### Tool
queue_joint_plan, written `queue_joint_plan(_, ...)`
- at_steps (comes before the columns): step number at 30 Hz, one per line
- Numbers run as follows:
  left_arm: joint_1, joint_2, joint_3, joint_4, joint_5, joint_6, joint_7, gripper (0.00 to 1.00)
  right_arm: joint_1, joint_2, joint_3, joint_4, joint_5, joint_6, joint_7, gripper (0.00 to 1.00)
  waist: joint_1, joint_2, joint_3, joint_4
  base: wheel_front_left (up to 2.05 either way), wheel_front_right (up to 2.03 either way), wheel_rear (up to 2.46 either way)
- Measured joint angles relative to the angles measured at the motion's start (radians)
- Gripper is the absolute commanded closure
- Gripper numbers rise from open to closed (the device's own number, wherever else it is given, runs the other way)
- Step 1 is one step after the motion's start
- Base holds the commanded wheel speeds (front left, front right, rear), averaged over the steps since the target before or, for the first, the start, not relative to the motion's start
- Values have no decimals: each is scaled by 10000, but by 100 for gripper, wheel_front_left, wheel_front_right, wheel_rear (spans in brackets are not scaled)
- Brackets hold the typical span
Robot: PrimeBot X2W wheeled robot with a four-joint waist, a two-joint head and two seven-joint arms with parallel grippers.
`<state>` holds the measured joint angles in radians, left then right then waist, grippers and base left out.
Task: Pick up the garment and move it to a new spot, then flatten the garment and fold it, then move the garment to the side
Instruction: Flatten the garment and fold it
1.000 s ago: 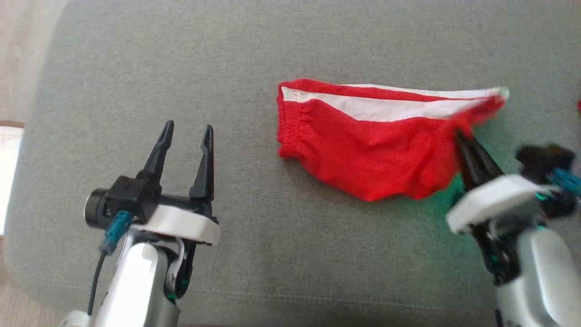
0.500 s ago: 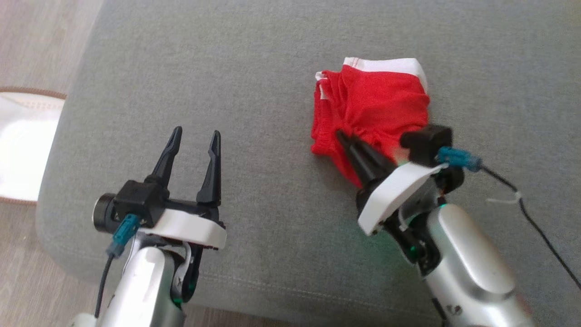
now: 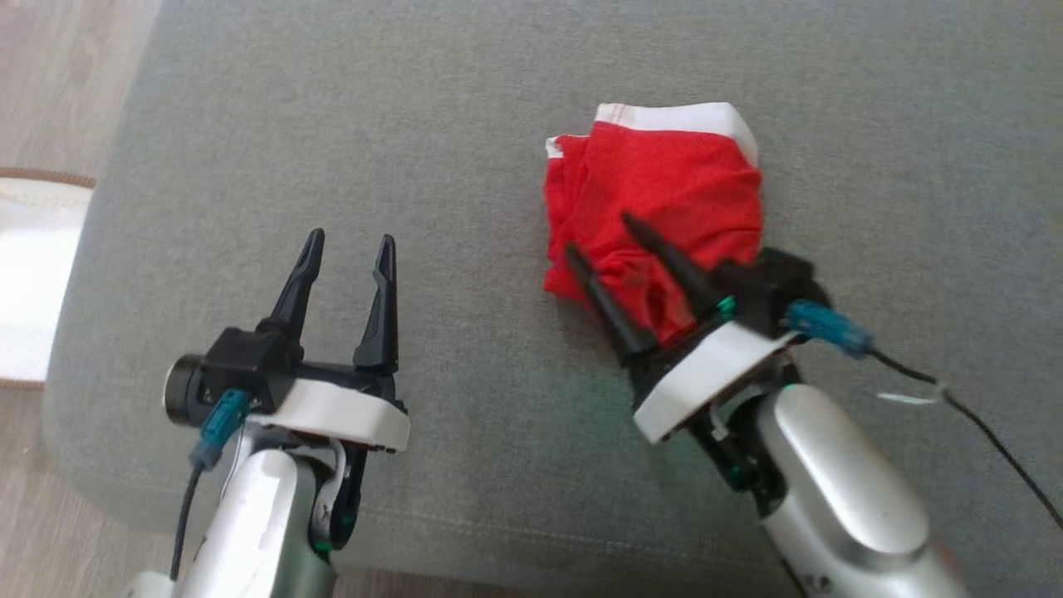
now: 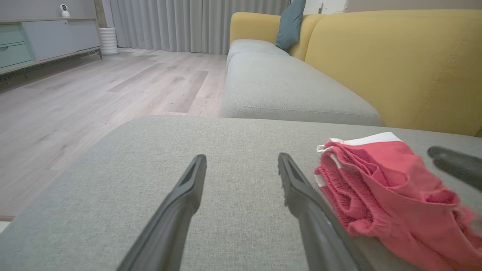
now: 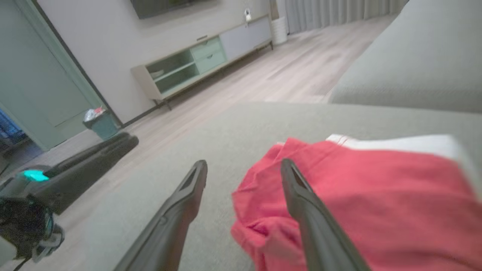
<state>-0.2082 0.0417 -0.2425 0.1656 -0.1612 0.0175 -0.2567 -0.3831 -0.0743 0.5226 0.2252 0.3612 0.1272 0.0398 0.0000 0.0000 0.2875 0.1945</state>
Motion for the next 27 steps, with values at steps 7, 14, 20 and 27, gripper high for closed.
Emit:
queue_joint_plan(7,3,12,203,-12,104,-4,0,0,799,-92,-1868,-1302,-575,0,-550,0,0,0,-121,-432,0,0,0)
queue_joint_plan(14,5,59,301,-42,190,-10,0,0,2157,-82,-4113,-2119,-1158,0,-556,0,0,0,-177,-775,0,0,0)
queue_joint_plan(20,9,127,322,-65,280,-13,0,0,2921,2,-5093,-2821,-1434,0,-391,0,0,0,-117,-968,0,0,0)
queue_joint_plan(27,7,161,332,-88,282,-88,0,0,2933,52,-5168,-3049,-1486,0,-293,0,0,0,-52,-1074,0,0,0)
